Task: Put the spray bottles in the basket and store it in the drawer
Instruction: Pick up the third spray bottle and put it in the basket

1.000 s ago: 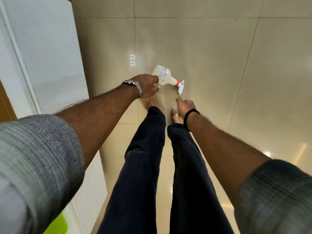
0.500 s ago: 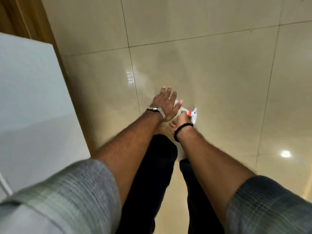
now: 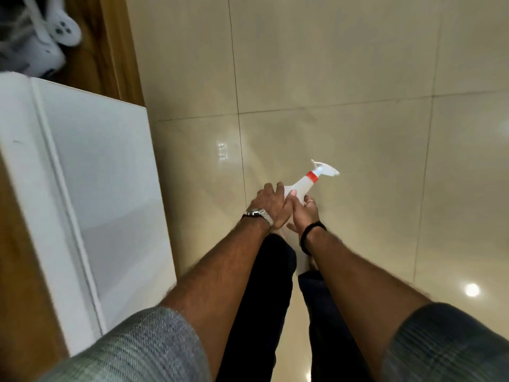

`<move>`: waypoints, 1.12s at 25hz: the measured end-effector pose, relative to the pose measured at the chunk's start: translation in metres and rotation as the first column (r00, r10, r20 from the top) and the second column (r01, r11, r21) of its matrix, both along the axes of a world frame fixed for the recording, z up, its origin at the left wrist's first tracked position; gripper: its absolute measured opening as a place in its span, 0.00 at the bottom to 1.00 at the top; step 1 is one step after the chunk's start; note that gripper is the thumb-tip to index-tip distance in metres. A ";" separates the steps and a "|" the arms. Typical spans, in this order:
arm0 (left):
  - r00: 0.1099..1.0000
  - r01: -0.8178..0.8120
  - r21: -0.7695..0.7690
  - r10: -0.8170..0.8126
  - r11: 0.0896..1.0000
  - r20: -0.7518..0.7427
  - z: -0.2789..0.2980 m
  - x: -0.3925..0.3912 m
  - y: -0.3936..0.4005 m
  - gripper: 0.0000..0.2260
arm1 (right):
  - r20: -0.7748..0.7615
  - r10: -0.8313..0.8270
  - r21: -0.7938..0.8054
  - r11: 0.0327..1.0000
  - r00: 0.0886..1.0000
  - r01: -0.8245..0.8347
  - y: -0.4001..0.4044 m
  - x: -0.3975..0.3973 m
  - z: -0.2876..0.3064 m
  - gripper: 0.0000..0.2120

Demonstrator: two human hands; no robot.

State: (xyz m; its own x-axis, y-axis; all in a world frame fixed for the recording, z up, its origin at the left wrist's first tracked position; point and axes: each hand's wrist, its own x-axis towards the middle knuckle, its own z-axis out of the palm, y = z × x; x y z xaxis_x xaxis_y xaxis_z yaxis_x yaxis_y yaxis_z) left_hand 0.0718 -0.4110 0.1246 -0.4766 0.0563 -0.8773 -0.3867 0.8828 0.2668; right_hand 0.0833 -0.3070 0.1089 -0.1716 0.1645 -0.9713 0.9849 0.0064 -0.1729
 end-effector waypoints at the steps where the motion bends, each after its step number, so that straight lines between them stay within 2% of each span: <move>1: 0.996 -0.080 -0.005 0.080 0.997 -0.032 0.023 -0.004 -0.009 0.28 | -0.077 0.086 -0.005 0.996 0.993 -0.087 -0.002 -0.006 0.024 0.24; 4: 0.955 -0.275 -0.013 0.272 0.961 -0.122 0.092 -0.010 -0.034 0.25 | -0.271 0.281 -0.011 0.956 0.921 -0.295 -0.011 -0.021 0.093 0.19; 7: 0.888 -0.405 -0.001 0.393 0.914 -0.239 0.175 -0.002 -0.051 0.22 | -0.453 0.410 0.001 0.888 0.792 -0.459 -0.022 -0.028 0.177 0.17; 10: 0.774 -0.551 0.049 0.532 0.833 -0.343 0.256 0.019 -0.055 0.18 | -0.542 0.491 0.009 0.815 0.682 -0.579 -0.033 -0.025 0.266 0.20; 15: 0.600 -0.729 0.114 0.711 0.675 -0.367 0.361 0.088 -0.030 0.19 | -0.617 0.636 0.080 0.636 0.463 -0.767 -0.015 0.016 0.378 0.21; 18: 0.505 -0.812 0.123 0.793 0.570 -0.342 0.407 0.151 0.004 0.20 | -0.627 0.708 0.092 0.482 0.325 -0.871 0.011 0.060 0.430 0.21; 21: 0.428 -0.868 0.129 0.853 0.480 -0.297 0.431 0.220 0.044 0.20 | -0.644 0.743 0.107 0.323 0.183 -0.940 0.041 0.109 0.456 0.17; 23: 0.347 -0.917 0.106 0.900 0.384 -0.262 0.445 0.270 0.068 0.23 | -0.604 0.794 0.091 0.152 0.067 -0.984 0.054 0.142 0.462 0.16; 25: 0.283 -0.949 0.076 0.934 0.305 -0.216 0.458 0.319 0.089 0.25 | -0.499 0.862 0.070 -0.058 -0.086 -0.996 0.060 0.173 0.470 0.21; 27: 0.209 -0.973 0.058 0.959 0.223 -0.190 0.471 0.364 0.100 0.23 | -0.449 0.862 0.045 -0.241 -0.235 -0.970 0.054 0.206 0.480 0.26; 28: 0.171 -0.981 0.061 0.969 0.184 -0.177 0.478 0.381 0.100 0.20 | -0.455 0.846 0.049 -0.286 -0.277 -0.957 0.047 0.219 0.483 0.27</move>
State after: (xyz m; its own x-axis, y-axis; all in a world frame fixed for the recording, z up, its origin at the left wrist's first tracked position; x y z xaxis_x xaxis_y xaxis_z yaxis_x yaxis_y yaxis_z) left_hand 0.4526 -0.3111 0.6029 -0.2173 -0.5947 -0.7740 -0.9077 -0.1685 0.3842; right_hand 0.3026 -0.2599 0.5922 -0.0238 -0.6288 -0.7772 -0.2634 0.7539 -0.6019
